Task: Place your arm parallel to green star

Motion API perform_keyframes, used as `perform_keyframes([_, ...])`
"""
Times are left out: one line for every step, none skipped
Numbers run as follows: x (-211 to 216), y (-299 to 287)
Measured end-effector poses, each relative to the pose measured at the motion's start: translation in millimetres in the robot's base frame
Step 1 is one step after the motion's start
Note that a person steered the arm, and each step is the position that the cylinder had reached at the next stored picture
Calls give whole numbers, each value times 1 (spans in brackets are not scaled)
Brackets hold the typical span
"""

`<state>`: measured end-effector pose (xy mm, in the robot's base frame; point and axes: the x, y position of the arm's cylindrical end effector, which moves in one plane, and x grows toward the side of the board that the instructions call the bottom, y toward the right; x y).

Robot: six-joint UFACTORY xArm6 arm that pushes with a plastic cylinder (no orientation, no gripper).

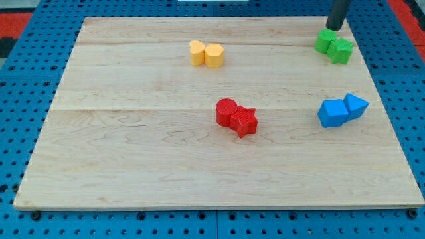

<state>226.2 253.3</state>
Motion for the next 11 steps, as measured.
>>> perform_keyframes([0, 0])
perform_keyframes([0, 2])
perform_keyframes([-12, -3])
perform_keyframes([-35, -18])
perform_keyframes([-33, -41])
perform_keyframes([-9, -89])
perform_keyframes([17, -138])
perform_keyframes([27, -162])
perform_keyframes([54, -146])
perform_keyframes([110, -106])
perform_keyframes([159, -71])
